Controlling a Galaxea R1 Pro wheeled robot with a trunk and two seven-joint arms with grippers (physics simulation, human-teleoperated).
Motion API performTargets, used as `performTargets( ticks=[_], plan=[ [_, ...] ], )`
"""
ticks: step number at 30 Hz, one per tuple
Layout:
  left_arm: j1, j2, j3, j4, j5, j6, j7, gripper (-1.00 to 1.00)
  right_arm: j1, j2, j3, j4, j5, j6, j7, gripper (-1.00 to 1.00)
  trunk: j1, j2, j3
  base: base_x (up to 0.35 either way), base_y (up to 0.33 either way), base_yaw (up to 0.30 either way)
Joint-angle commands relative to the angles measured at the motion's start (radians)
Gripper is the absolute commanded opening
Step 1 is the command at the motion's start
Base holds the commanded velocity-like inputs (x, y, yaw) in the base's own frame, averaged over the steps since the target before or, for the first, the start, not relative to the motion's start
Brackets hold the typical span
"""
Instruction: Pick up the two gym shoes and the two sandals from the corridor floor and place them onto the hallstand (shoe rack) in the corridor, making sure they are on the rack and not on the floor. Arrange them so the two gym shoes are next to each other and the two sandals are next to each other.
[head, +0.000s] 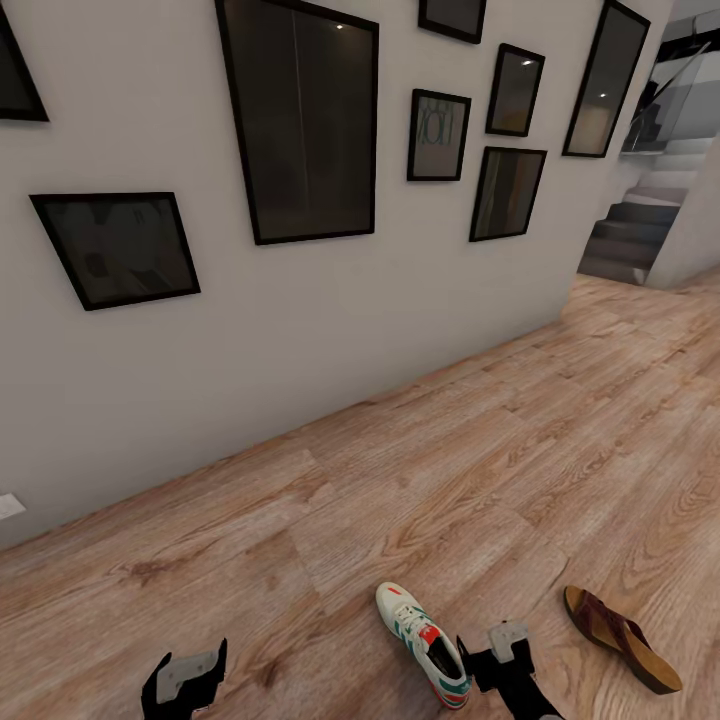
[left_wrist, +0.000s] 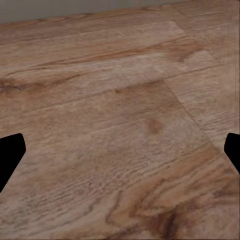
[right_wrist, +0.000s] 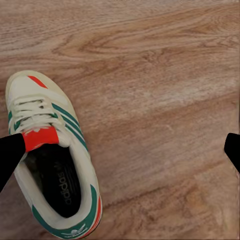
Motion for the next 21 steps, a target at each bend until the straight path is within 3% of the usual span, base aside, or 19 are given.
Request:
performTargets(
  ticks=[1, 5, 12, 21],
  plan=[
    [-0.008, 0.000, 0.002, -0.002, 0.005, 0.005, -0.020, 1.00, -0.001, 0.000, 0.002, -0.025, 0.012, 0.028, 0.003, 1.00, 0.000, 0.000, -0.001, 0.000, 0.000, 0.000],
    [-0.055, 0.001, -0.005, -0.015, -0.011, 0.058, -0.058, 1.00, -0.002, 0.000, 0.009, -0.130, 0.033, 0.155, 0.014, 1.00, 0.000, 0.000, -0.001, 0.000, 0.000, 0.000],
    [-0.150, 0.004, -0.011, -0.031, -0.038, 0.223, -0.099, 1.00, -0.003, 0.001, 0.014, -0.291, 0.047, 0.339, 0.091, 1.00, 0.000, 0.000, -0.001, 0.000, 0.000, 0.000],
    [-0.238, 0.003, -0.012, -0.076, -0.086, 0.383, -0.196, 1.00, -0.007, -0.007, 0.015, -0.373, 0.053, 0.420, 0.241, 1.00, 0.000, 0.000, -0.001, 0.000, 0.000, 0.000]
  ],
)
